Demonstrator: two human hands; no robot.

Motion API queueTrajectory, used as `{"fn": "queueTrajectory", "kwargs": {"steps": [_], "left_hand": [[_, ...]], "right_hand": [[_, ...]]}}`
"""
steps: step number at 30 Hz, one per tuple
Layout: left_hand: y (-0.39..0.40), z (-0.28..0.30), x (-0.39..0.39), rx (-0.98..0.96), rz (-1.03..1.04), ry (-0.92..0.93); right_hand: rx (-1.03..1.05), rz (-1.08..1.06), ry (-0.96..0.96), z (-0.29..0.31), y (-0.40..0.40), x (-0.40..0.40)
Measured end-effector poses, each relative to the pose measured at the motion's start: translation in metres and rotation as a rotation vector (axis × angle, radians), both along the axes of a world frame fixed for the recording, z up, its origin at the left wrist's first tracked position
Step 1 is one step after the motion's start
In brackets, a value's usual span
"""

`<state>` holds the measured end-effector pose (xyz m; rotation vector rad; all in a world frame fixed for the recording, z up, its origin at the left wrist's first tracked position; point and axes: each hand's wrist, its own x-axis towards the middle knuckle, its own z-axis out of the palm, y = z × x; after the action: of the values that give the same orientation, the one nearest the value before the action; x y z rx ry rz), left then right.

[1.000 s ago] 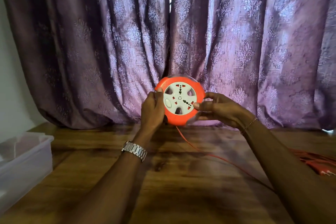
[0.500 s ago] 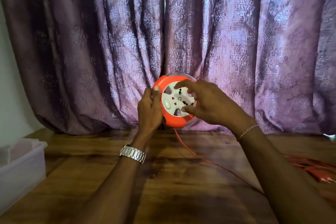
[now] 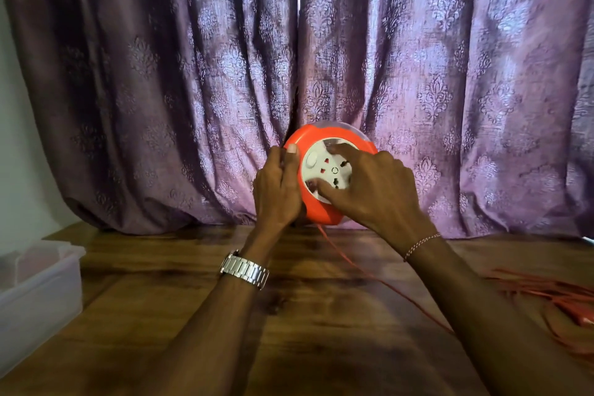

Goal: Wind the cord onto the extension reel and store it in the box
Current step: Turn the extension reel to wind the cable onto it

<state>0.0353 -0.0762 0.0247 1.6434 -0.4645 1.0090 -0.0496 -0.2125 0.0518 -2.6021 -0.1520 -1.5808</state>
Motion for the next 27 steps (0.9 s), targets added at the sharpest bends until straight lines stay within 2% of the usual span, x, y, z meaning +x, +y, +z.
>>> {"fn": "queueTrajectory", "kwargs": {"steps": [3, 6, 9, 13, 16, 23, 27], "left_hand": [[-0.001, 0.002, -0.003, 0.005, -0.009, -0.01], [-0.002, 0.003, -0.005, 0.0, -0.018, -0.019], [0.001, 0.005, -0.004, -0.04, -0.032, -0.004], [0.004, 0.008, -0.003, -0.045, -0.013, -0.006], [0.005, 0.008, -0.005, -0.049, -0.038, 0.0], [-0.002, 0.008, -0.011, -0.046, -0.047, 0.006], [-0.008, 0.009, -0.011, -0.069, -0.021, 0.027]], "right_hand": [[0.113, -0.05, -0.013, -0.001, 0.004, 0.001], [0.01, -0.177, -0.048, 0.002, 0.005, -0.005], [-0.073, -0.094, -0.049, 0.014, -0.001, -0.014], [-0.215, 0.162, 0.274, 0.027, -0.013, -0.016], [-0.318, 0.095, 0.384, 0.024, -0.007, -0.015], [-0.293, 0.021, 0.207, 0.017, -0.006, -0.014], [-0.092, -0.015, 0.084, 0.013, -0.008, -0.012]]}}
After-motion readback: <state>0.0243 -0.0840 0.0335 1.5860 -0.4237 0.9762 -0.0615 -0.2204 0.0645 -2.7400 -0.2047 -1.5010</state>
